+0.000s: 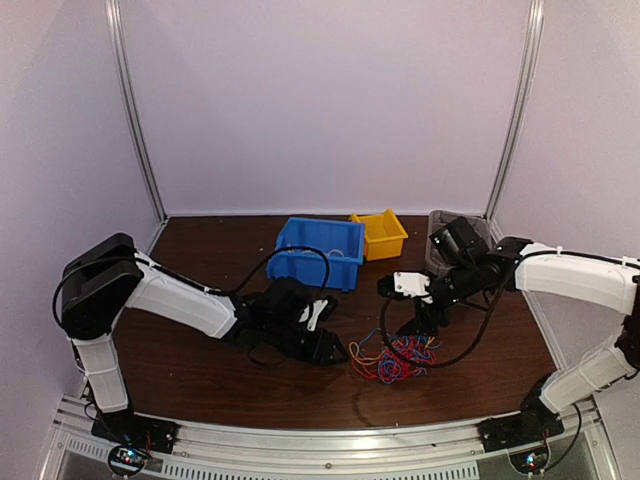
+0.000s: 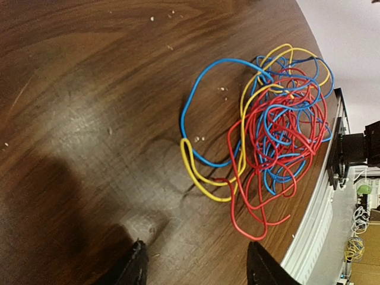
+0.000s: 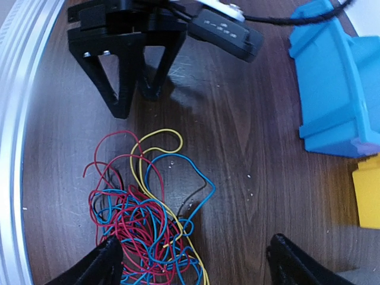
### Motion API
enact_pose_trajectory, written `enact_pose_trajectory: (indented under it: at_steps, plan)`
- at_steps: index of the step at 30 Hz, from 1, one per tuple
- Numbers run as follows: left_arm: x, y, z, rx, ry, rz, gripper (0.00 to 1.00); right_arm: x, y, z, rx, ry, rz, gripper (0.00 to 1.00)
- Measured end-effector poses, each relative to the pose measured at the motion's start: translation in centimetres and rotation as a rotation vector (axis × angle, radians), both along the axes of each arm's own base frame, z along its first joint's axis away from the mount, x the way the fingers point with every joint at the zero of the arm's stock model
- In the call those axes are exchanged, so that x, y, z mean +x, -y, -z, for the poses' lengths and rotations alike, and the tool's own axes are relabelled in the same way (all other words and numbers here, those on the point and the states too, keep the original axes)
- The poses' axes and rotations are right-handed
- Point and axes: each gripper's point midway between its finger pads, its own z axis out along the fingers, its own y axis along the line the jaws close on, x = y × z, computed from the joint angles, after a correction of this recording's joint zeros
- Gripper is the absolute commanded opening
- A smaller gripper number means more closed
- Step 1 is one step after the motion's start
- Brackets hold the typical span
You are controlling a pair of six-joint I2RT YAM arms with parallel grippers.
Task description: Untangle the cables
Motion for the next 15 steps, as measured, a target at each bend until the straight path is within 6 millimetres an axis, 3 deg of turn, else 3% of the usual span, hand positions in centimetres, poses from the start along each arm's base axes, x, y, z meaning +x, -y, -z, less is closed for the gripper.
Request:
enact_pose_trajectory:
  at_steps: [5,15]
  plan:
    - [0.1,0.8,0.7,-0.03,-0.059,-0.014,0.49,-0.9,-1.2,1.6,-0.041,0.003,-0.055,0.88]
    - [2.2,1.6,1.3,-0.078,-0.094,-0.057,0.37,-2.1,-1.4,5.5,-0.096,-0.036,-0.097,0.81]
